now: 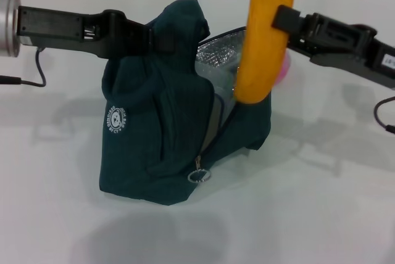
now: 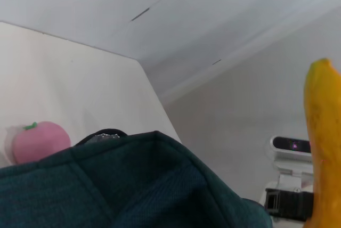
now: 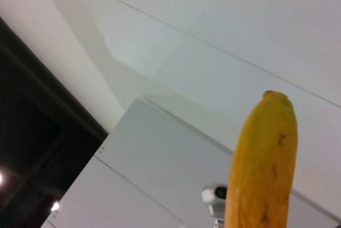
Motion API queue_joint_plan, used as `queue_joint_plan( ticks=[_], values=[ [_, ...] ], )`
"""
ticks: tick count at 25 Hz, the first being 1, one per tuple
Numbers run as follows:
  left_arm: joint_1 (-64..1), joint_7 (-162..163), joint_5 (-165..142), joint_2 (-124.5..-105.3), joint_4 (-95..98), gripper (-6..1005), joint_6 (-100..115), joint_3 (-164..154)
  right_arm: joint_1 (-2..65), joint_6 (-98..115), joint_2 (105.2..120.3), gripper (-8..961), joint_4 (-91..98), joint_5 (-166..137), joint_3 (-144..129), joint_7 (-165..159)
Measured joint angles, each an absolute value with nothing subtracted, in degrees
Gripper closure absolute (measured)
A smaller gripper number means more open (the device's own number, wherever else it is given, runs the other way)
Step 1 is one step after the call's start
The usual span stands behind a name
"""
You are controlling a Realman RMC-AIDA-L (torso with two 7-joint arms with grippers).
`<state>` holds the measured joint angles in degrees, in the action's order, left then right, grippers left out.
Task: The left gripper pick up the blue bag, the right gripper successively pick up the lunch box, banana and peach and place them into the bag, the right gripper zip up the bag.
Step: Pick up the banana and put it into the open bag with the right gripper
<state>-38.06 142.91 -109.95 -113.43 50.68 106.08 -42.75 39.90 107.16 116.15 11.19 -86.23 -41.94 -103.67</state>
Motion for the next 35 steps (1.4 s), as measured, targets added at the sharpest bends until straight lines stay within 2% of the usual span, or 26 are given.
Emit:
queue_joint_plan(
  ticks=[11, 35],
  values=[
    [-38.37, 142.91, -110.02, -113.49, 50.68, 957, 106.08, -42.81, 42.40, 102.76, 116.19, 424, 4.27, -86.59, -42.52, -96.67],
    [-38.92, 142.56, -110.13, -113.18, 50.36, 957, 106.02, -42.80, 42.72, 102.72, 116.19, 391, 4.45, -86.11, -43.95, -93.94]
  ],
)
